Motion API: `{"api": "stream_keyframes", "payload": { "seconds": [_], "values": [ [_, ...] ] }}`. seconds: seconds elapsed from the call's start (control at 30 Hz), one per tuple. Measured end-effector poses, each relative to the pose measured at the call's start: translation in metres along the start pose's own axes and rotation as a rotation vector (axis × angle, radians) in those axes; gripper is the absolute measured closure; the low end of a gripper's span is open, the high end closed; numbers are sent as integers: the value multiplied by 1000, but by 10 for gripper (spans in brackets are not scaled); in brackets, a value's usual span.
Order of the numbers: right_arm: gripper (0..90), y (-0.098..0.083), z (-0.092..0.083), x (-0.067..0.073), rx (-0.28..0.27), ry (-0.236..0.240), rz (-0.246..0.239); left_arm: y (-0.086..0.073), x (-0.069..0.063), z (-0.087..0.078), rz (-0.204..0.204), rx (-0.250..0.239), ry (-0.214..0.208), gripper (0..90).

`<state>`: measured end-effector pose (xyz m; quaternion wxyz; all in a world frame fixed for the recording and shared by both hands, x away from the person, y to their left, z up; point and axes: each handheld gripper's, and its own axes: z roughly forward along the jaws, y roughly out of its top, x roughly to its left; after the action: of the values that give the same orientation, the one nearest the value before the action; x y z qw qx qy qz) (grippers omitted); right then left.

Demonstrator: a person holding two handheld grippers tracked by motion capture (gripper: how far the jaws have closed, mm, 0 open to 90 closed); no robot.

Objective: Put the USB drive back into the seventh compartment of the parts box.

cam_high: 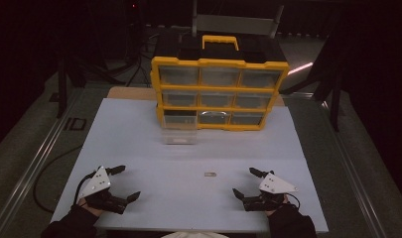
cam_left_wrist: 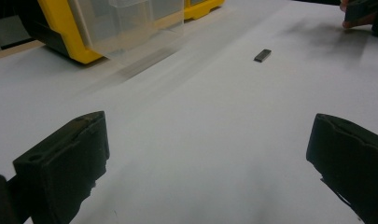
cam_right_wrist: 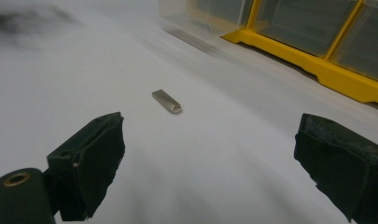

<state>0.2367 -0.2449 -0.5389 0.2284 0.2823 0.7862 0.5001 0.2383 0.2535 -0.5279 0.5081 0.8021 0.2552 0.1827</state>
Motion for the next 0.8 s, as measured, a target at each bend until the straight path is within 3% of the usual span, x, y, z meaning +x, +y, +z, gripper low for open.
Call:
{"api": "stream_keyframes", "payload": {
  "seconds": [0.5, 0.8],
  "values": [
    [85, -1, 0, -2, 3, -3, 8, 3, 1, 0, -2, -14, 7, 3],
    [85, 2, -2, 1, -7, -5, -15, 5, -3, -1, 9, 3, 5, 3]
  ]
}}
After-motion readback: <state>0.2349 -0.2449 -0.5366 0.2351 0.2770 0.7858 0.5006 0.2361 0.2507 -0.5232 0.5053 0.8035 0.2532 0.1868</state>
